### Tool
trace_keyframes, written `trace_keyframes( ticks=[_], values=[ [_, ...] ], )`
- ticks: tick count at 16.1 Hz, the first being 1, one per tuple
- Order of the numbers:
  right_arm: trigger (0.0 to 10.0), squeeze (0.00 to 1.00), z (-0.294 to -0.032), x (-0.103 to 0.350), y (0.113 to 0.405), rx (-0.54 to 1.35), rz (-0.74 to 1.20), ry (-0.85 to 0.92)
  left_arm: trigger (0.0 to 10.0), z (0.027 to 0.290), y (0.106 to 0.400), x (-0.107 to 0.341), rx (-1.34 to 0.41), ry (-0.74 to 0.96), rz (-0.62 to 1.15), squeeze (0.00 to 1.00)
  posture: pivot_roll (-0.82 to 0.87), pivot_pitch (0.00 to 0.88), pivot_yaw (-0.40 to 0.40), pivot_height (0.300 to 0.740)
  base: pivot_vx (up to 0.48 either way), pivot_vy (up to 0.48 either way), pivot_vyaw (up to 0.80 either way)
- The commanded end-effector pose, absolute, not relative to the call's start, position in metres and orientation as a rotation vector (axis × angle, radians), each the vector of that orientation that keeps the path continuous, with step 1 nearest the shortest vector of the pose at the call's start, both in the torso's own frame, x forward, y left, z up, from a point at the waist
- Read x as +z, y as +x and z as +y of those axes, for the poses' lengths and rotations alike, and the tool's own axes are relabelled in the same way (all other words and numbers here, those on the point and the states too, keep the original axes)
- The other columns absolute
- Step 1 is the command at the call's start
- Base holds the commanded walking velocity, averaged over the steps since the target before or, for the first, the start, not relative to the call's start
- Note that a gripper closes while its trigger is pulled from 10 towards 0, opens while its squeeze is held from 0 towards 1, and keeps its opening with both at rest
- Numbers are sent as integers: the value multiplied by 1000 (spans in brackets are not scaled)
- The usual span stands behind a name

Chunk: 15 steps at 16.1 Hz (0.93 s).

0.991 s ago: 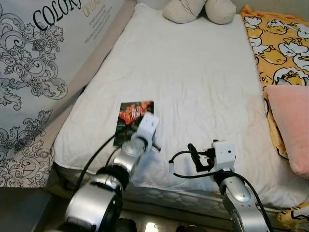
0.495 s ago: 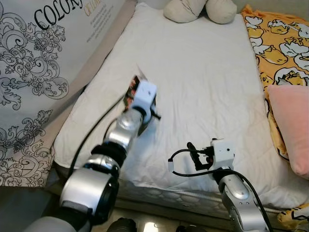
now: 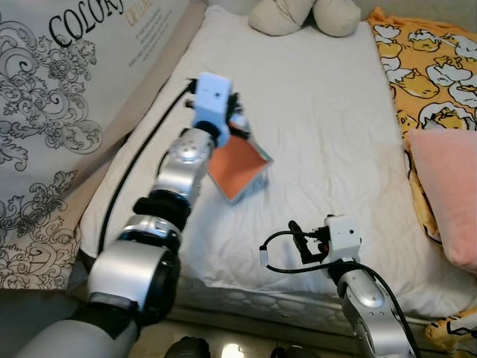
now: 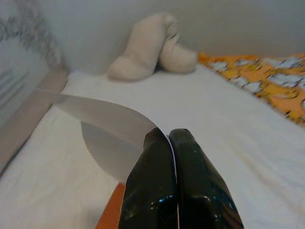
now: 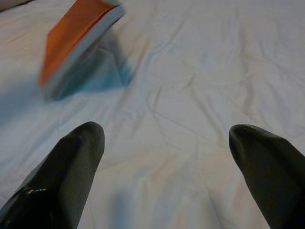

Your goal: Clean up the room

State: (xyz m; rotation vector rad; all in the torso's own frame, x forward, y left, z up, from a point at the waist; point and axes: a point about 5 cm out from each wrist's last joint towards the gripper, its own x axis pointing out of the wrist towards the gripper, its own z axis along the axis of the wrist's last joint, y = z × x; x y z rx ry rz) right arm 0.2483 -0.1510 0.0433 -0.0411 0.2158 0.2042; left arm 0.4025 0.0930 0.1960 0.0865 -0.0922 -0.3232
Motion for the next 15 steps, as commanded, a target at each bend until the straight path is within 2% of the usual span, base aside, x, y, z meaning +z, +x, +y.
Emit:
trace_keyframes(
  ticks=[1,3,6,8,9,12,13,14,15],
  values=[
    [10000,0,-152,43,248,201,214,-46,0,98,401,180,-306,41,-18,0,-60,63,-5,740,0,0,0],
    [10000,0,-152,41,247,205,221,-50,0,98,394,151,-278,-123,94,0,-58,66,-8,740,0,0,0],
    [10000,0,-153,41,247,213,228,-56,0,85,384,124,-251,-494,221,0,-65,72,-18,740,0,0,0],
    [10000,0,-152,41,243,232,235,-68,0,62,373,107,-247,-796,318,0,-92,80,-29,740,0,0,0],
    [10000,0,-153,41,242,235,237,-72,0,56,372,107,-251,-827,319,0,-97,80,-32,740,0,0,0],
    [10000,0,-160,42,239,222,242,-85,0,24,371,127,-374,-1060,290,0,-118,75,-28,740,0,0,0],
    [10000,0,-160,42,239,221,242,-85,0,20,370,128,-392,-1063,297,0,-120,73,-27,740,0,0,0],
    [10000,0,-160,42,239,222,243,-85,3373,17,369,127,-390,-1051,319,0,-122,72,-26,740,0,0,0],
    [10000,0,-159,42,239,223,244,-85,10000,17,368,124,-378,-1036,333,0,-122,72,-26,740,0,0,0]
  ],
)
